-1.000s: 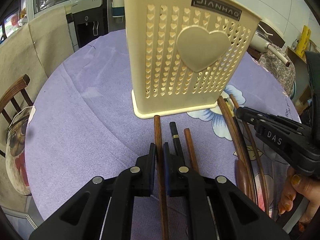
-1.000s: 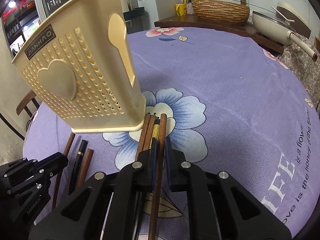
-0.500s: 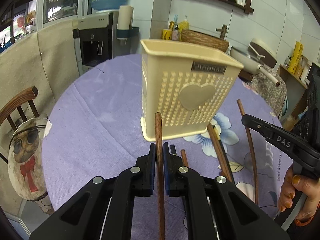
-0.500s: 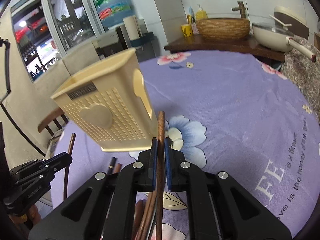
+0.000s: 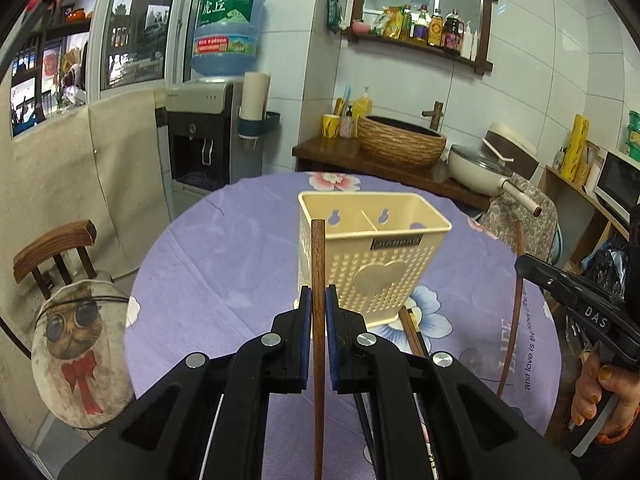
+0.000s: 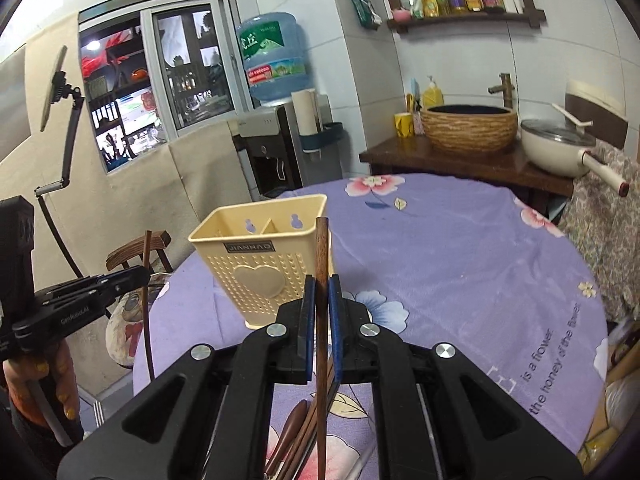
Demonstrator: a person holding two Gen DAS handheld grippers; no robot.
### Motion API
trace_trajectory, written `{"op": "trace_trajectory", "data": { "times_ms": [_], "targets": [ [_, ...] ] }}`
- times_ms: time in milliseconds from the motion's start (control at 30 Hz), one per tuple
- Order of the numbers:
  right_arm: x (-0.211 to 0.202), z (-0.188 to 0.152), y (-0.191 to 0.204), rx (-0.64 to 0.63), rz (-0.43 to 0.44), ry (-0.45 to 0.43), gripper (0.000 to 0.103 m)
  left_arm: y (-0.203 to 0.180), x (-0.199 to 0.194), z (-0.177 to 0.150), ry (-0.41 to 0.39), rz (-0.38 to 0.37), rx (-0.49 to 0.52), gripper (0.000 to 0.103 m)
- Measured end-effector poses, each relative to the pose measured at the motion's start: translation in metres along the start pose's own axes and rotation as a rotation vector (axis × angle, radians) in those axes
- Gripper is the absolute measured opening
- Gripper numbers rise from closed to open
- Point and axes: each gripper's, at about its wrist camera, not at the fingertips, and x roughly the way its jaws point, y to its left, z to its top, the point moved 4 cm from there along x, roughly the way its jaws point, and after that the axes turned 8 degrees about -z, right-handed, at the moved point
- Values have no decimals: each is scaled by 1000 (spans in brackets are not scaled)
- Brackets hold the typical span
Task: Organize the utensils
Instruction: 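Lift the left-held chopstick over the holder while the right tool carries its chopstick there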
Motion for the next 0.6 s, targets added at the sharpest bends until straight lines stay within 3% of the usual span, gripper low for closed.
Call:
{"op": "trace_trajectory", "data": {
  "times_ms": [200, 600],
  "targets": [
    [-27, 15, 1, -21, 11, -53, 7, 1, -19, 13, -53, 2, 0, 7],
    [-27, 20, 4, -46, 22, -53, 7, 8, -30, 19, -85, 9, -2, 7]
  ]
}}
